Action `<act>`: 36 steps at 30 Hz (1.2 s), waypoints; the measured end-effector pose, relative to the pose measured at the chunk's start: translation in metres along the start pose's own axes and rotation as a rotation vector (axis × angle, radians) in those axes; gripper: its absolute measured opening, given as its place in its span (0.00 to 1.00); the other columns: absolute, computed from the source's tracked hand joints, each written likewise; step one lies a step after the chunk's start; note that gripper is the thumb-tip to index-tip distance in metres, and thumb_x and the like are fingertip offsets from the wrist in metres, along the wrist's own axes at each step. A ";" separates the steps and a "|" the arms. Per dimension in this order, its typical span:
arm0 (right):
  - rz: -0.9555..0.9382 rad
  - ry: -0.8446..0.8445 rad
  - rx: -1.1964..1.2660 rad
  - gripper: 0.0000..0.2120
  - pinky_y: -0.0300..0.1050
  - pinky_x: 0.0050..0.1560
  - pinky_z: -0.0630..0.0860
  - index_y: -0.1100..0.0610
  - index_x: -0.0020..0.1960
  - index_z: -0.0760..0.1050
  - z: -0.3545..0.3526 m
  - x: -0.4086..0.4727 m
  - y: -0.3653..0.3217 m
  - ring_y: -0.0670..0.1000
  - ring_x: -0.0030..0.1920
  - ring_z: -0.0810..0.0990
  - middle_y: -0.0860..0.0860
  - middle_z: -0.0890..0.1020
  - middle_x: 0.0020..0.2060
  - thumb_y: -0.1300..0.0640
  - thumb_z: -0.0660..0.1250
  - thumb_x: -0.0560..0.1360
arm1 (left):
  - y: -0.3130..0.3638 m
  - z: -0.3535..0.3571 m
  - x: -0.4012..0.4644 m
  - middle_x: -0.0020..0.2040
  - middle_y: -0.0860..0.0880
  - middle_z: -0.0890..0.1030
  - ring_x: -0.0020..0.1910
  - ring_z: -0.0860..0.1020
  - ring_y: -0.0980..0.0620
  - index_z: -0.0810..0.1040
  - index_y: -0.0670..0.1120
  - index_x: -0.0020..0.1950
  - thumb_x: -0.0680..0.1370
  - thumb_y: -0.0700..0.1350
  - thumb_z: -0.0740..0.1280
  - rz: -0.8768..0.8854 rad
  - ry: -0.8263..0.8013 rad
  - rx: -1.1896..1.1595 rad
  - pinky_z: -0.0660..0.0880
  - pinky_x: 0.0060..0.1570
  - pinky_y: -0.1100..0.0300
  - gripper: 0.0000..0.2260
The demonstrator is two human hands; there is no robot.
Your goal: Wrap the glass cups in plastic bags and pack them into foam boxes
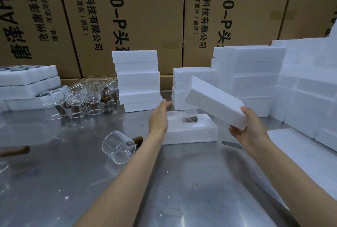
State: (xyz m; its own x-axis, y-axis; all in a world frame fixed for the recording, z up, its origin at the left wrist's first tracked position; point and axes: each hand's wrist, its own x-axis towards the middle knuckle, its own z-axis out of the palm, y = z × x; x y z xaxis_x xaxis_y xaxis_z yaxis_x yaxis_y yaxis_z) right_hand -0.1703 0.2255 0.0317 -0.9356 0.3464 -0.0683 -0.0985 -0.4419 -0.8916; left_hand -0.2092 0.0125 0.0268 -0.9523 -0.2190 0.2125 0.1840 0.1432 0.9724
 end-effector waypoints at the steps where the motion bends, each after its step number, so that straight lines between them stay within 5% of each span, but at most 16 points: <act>1: -0.015 0.000 -0.029 0.13 0.42 0.39 0.74 0.49 0.60 0.69 0.006 0.001 0.000 0.50 0.44 0.75 0.49 0.73 0.49 0.50 0.62 0.77 | -0.003 0.001 -0.002 0.58 0.57 0.71 0.55 0.68 0.58 0.76 0.53 0.63 0.82 0.56 0.53 -0.047 0.059 -0.144 0.62 0.55 0.61 0.18; 5: -0.111 -0.047 -0.183 0.11 0.42 0.43 0.73 0.47 0.59 0.68 0.031 0.002 0.004 0.46 0.47 0.74 0.44 0.72 0.46 0.51 0.60 0.77 | -0.016 0.002 -0.013 0.62 0.57 0.74 0.52 0.74 0.62 0.73 0.52 0.67 0.81 0.57 0.56 -0.126 0.080 -0.494 0.69 0.55 0.65 0.18; 8: -0.180 -0.097 -0.315 0.13 0.43 0.49 0.71 0.46 0.62 0.69 0.045 0.003 0.010 0.41 0.46 0.72 0.43 0.73 0.49 0.52 0.59 0.78 | -0.022 -0.003 -0.007 0.72 0.48 0.70 0.68 0.71 0.49 0.68 0.48 0.73 0.80 0.60 0.54 -0.163 0.014 -0.651 0.65 0.70 0.52 0.25; 12: -0.253 -0.155 -0.467 0.12 0.44 0.49 0.70 0.48 0.62 0.69 0.050 0.004 0.013 0.46 0.49 0.73 0.46 0.73 0.54 0.54 0.58 0.78 | -0.026 -0.007 -0.006 0.69 0.44 0.73 0.68 0.72 0.44 0.69 0.44 0.72 0.78 0.64 0.54 -0.140 -0.069 -0.758 0.69 0.67 0.51 0.31; 15: -0.277 -0.171 -0.509 0.12 0.43 0.46 0.68 0.48 0.61 0.69 0.049 0.006 0.015 0.47 0.51 0.73 0.46 0.73 0.54 0.55 0.57 0.78 | -0.027 -0.006 -0.007 0.56 0.47 0.83 0.55 0.80 0.47 0.79 0.47 0.61 0.78 0.58 0.60 -0.119 -0.075 -0.694 0.78 0.53 0.57 0.20; 21: -0.256 -0.143 -0.567 0.08 0.42 0.41 0.67 0.48 0.55 0.71 0.050 0.016 0.016 0.41 0.43 0.72 0.38 0.73 0.43 0.54 0.58 0.77 | -0.030 -0.005 0.000 0.62 0.49 0.79 0.61 0.77 0.47 0.75 0.52 0.66 0.77 0.58 0.64 -0.230 -0.009 -0.513 0.71 0.65 0.47 0.20; 27: -0.216 -0.126 -0.581 0.09 0.42 0.40 0.68 0.47 0.39 0.72 0.061 0.024 0.003 0.43 0.39 0.71 0.42 0.73 0.40 0.55 0.59 0.77 | -0.021 -0.006 0.006 0.58 0.47 0.81 0.54 0.80 0.48 0.76 0.50 0.63 0.77 0.58 0.64 -0.290 0.003 -0.487 0.76 0.49 0.56 0.19; 31: -0.165 -0.110 -0.622 0.04 0.42 0.38 0.66 0.51 0.45 0.72 0.062 0.028 0.004 0.45 0.38 0.70 0.43 0.71 0.39 0.55 0.59 0.77 | -0.020 -0.005 0.005 0.55 0.47 0.82 0.51 0.80 0.47 0.76 0.49 0.62 0.77 0.58 0.63 -0.336 0.010 -0.480 0.76 0.48 0.56 0.18; 36: -0.088 -0.089 -0.639 0.04 0.46 0.52 0.68 0.52 0.50 0.69 0.058 0.026 0.010 0.49 0.43 0.70 0.43 0.70 0.39 0.54 0.59 0.77 | -0.024 -0.003 0.004 0.50 0.48 0.82 0.49 0.80 0.48 0.76 0.49 0.60 0.77 0.58 0.63 -0.353 0.013 -0.416 0.77 0.53 0.53 0.17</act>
State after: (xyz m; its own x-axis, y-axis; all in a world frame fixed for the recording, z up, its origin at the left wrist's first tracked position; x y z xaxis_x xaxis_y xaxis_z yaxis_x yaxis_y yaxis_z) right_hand -0.2157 0.1824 0.0471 -0.9605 0.2768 0.0299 0.0194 0.1736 -0.9846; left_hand -0.2170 0.0047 0.0045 -0.9711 -0.1970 -0.1349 -0.0627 -0.3348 0.9402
